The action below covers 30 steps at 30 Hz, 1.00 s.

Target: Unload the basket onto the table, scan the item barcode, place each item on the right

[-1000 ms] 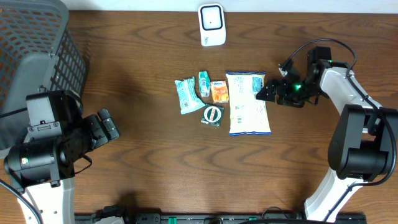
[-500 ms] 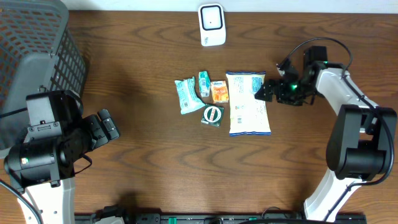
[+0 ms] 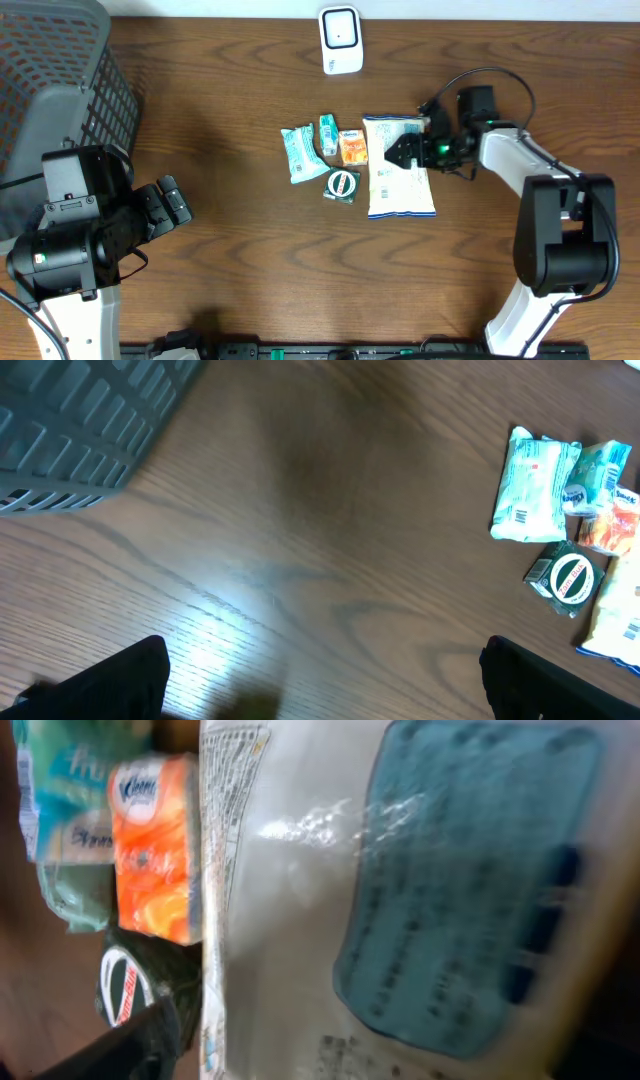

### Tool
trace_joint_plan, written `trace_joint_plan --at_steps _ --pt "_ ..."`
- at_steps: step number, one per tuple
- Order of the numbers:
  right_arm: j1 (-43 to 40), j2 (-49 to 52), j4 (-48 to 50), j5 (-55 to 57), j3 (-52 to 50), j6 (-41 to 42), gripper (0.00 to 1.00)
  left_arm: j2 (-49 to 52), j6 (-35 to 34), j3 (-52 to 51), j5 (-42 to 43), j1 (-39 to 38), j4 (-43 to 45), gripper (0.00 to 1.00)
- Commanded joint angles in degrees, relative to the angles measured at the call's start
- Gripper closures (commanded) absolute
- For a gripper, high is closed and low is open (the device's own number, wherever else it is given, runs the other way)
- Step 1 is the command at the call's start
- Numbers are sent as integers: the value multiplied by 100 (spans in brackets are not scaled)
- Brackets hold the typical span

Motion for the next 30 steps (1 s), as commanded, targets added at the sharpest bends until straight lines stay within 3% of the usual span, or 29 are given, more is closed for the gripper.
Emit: trace_joint_plan --at_steps 1,4,5,10,20,30 --pt "236 260 -125 234 -302 245 28 0 -55 -15 -94 31 -2 2" --pt "264 260 -105 229 -295 398 71 0 -55 -15 -94 31 -2 3" --pt "247 260 -109 229 -280 428 80 0 -55 -15 -94 31 -2 2" --pt "76 157 -525 227 26 463 99 0 -55 -15 -94 31 -2 2" --pt "46 -592 -1460 79 1099 -125 99 0 -52 -15 -94 31 -2 2" --pt "46 -1486 -997 -1987 1158 -223 99 0 -52 -15 -96 31 -2 2"
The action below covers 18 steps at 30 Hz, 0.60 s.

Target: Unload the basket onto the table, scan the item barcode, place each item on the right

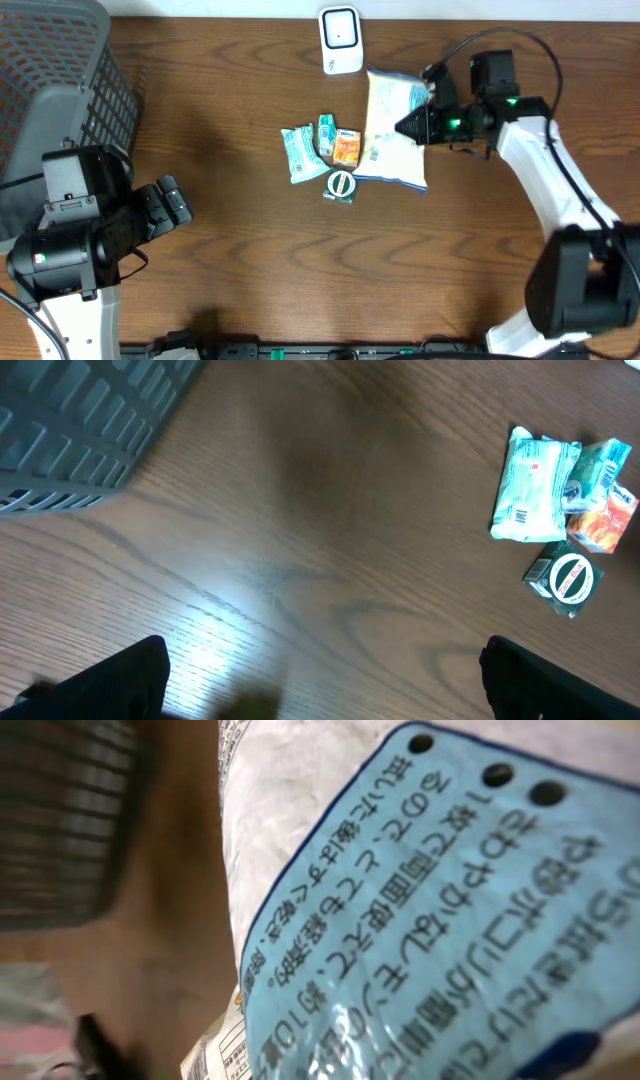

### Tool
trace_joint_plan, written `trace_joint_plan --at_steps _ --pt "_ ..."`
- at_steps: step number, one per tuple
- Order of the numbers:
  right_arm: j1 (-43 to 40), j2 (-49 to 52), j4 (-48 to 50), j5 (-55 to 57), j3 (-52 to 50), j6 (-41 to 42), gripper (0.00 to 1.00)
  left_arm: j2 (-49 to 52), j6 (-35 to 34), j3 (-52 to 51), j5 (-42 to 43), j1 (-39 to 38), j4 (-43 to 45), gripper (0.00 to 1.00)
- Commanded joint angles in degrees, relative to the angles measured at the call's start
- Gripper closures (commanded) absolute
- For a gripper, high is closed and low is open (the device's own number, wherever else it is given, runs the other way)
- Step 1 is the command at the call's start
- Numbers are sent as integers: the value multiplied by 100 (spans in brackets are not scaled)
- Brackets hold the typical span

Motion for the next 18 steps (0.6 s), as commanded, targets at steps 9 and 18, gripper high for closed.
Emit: trace_joint_plan --at_steps 9,18 --pt "0 -229 1679 -3091 120 1161 99 0 -52 -15 -96 31 -2 2" --pt "177 -256 2949 -3082 122 1657 99 0 -55 -15 -94 31 -2 3"
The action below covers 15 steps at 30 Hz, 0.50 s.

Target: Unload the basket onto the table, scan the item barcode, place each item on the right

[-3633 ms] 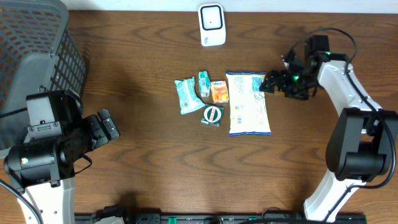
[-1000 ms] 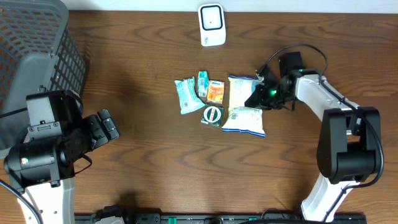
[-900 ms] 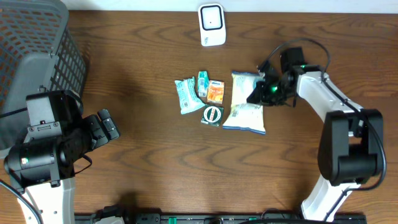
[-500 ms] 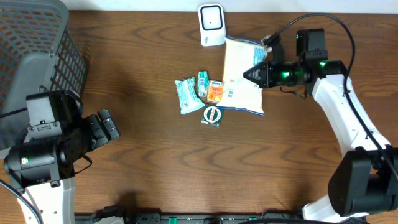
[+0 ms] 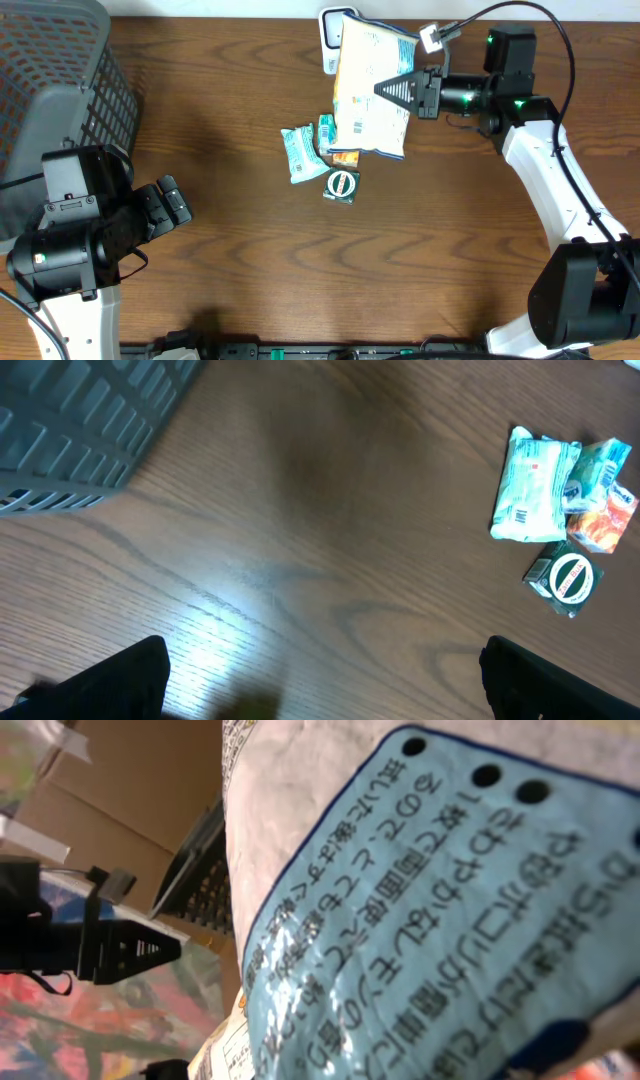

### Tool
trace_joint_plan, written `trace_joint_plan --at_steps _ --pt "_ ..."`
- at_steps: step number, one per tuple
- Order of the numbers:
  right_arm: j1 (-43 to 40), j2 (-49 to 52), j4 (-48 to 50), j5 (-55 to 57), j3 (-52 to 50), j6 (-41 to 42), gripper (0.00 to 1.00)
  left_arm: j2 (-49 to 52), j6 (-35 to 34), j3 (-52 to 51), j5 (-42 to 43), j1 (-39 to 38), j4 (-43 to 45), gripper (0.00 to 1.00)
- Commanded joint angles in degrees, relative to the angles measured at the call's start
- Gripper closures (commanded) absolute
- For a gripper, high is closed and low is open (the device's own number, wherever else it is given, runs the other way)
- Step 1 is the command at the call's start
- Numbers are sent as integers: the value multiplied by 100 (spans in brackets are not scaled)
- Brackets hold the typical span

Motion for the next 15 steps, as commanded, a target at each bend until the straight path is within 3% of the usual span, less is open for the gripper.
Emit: trace_joint_plan --at_steps 1,15 --pt "190 -129 223 -315 120 225 99 0 -55 -15 -94 31 -2 2" --pt "542 -605 297 444 122 221 99 0 -52 -15 -94 31 -2 2"
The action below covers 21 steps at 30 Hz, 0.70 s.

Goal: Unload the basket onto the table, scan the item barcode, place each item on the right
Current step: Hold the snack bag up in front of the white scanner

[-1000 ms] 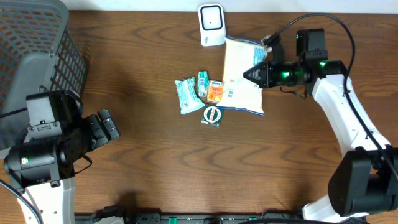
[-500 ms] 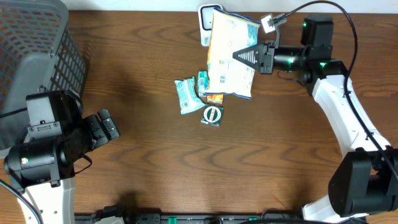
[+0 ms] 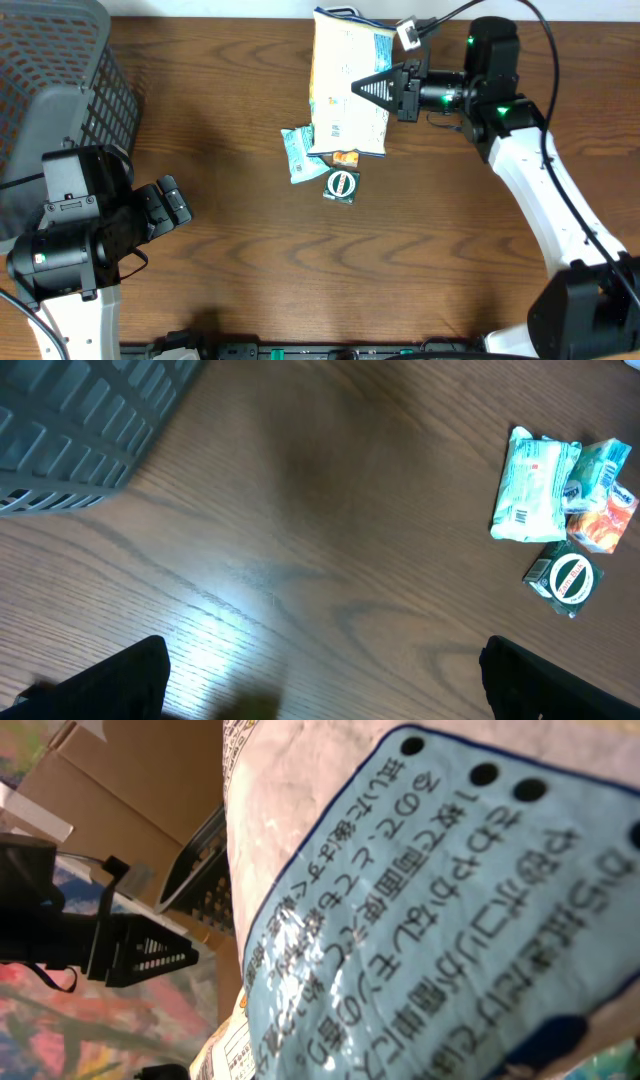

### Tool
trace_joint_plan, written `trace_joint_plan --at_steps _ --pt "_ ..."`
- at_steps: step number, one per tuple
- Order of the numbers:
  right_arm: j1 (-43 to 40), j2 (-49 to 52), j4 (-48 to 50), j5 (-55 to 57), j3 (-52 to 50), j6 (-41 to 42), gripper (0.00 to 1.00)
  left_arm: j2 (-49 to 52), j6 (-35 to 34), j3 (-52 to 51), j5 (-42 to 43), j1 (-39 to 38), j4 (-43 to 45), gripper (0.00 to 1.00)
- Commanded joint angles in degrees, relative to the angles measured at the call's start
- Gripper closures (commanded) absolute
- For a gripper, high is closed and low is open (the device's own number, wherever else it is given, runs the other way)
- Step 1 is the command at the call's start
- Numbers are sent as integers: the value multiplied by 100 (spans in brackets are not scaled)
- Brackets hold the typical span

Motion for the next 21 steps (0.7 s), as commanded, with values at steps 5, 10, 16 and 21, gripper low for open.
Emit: trace_joint_plan --at_steps 5,10,16,21 --pt "13 -188 -466 376 122 -155 99 0 -55 -15 -94 31 -2 2" --pt "22 -188 -898 640 122 -490 99 0 -52 -15 -94 31 -2 2" --pt "39 -188 -1043 857 122 -549 99 0 -55 -15 -94 31 -2 2" --pt "68 -188 -1067 859 122 -621 99 0 -55 -15 -94 31 -2 2"
